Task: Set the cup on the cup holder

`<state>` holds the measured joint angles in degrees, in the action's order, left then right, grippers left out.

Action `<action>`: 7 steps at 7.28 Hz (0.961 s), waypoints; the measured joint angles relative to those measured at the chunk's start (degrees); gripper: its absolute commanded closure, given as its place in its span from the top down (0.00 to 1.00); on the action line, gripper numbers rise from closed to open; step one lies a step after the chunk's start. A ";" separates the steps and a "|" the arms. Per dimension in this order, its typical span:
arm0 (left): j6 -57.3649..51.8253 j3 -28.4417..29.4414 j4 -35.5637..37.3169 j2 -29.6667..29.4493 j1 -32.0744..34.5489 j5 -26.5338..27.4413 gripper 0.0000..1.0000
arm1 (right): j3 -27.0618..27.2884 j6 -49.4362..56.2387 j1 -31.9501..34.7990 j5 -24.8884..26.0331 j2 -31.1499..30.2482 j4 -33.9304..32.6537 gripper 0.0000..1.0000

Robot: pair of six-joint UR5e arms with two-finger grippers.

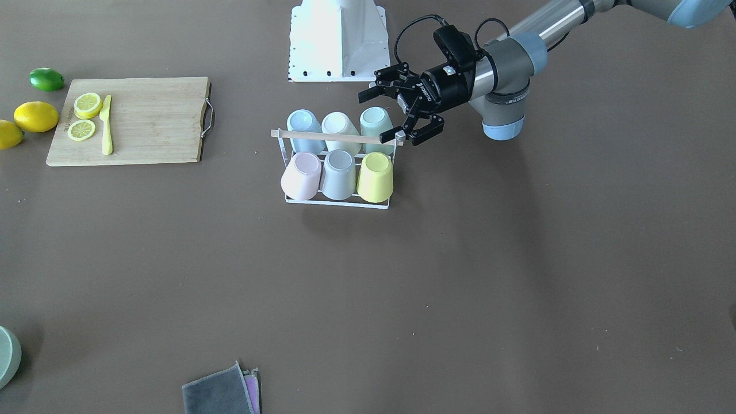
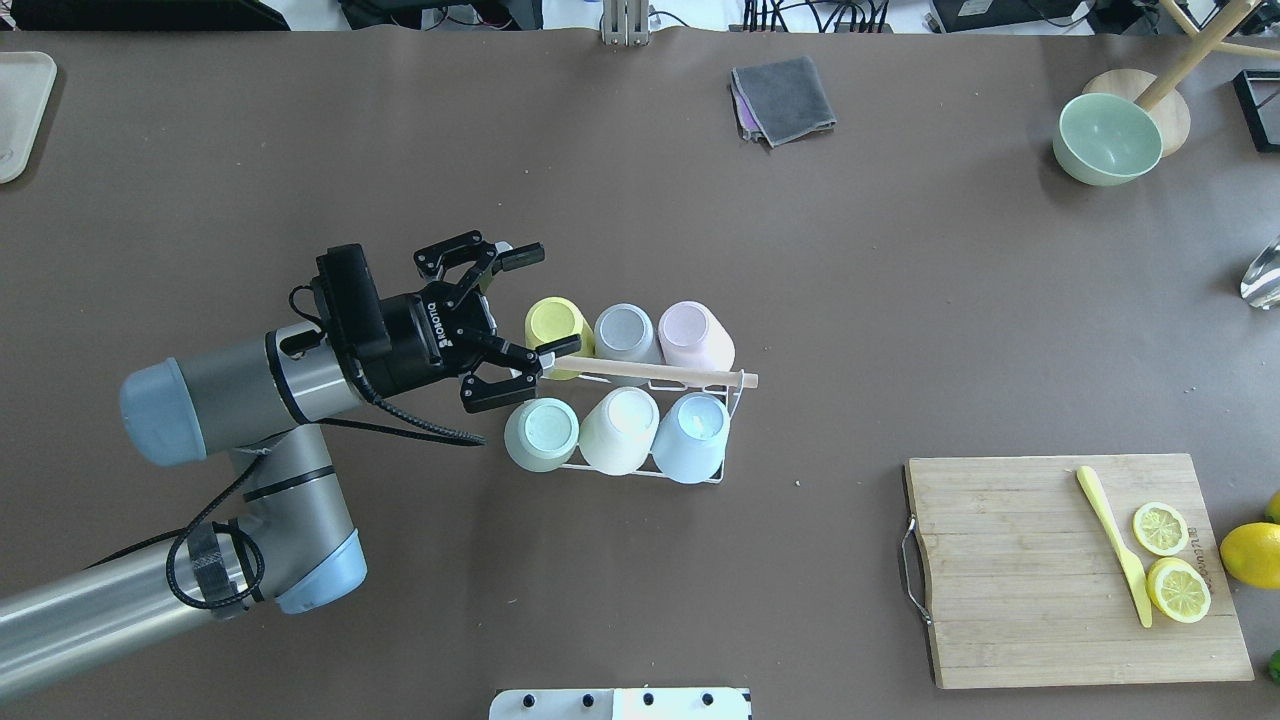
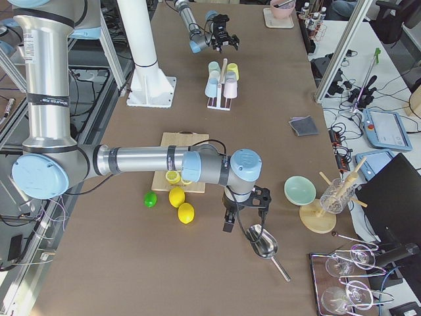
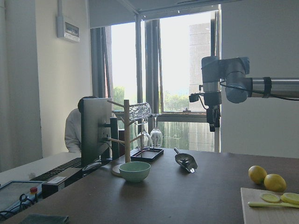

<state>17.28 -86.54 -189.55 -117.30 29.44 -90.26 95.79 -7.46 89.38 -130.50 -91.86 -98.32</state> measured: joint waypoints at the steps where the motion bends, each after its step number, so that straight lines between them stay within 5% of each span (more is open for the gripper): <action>1: 0.02 -2.57 7.61 -0.25 1.54 -0.29 0.96 | -0.01 -0.01 -0.02 -0.19 -0.20 0.01 1.00; 7: 4.91 -5.25 46.63 -1.25 7.64 0.19 0.97 | -0.05 -0.40 -0.30 -2.75 0.17 0.46 1.00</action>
<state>22.19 -91.79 -142.92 -118.55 37.08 -90.08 95.74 -7.86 89.08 -133.25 -91.70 -97.86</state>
